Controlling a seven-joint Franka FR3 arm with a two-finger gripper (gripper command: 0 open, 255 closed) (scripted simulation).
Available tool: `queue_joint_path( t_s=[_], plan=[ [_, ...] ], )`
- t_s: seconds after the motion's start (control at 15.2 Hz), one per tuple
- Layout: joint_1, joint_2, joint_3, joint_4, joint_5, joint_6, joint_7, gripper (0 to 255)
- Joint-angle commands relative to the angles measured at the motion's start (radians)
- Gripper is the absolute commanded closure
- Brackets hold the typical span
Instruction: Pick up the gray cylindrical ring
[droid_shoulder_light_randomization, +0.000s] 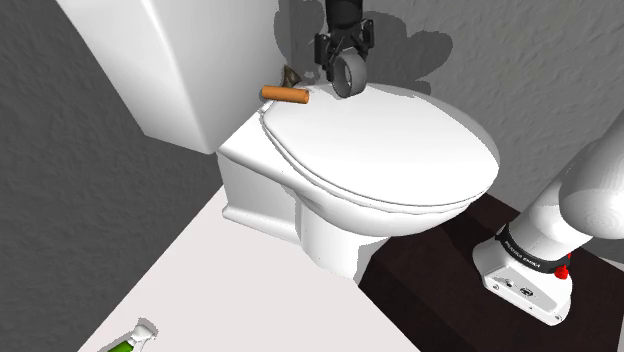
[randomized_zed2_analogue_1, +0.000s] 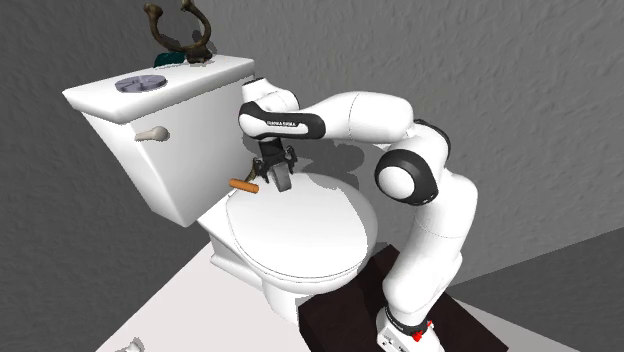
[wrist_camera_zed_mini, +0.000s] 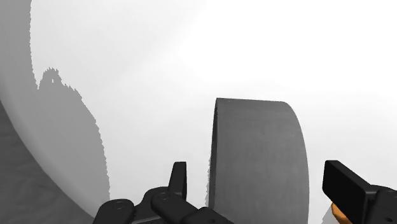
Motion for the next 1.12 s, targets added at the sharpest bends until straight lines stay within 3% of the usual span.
queue_joint_path(
  t_s=[0.0, 0.07, 0.13, 0.73, 1.06],
  plan=[
    [0.001, -0.003, 0.001, -0.02, 0.001, 0.018, 0.002, 0],
    [0.001, -0.003, 0.001, -0.02, 0.001, 0.018, 0.002, 0],
    [0.001, -0.004, 0.001, -0.021, 0.001, 0.018, 0.003, 255],
    [0.001, -0.003, 0.001, -0.02, 0.001, 0.018, 0.002, 255],
    [0.002, 0.003, 0.002, 0.054, 0.0, -0.051, 0.0, 255]
  ],
)
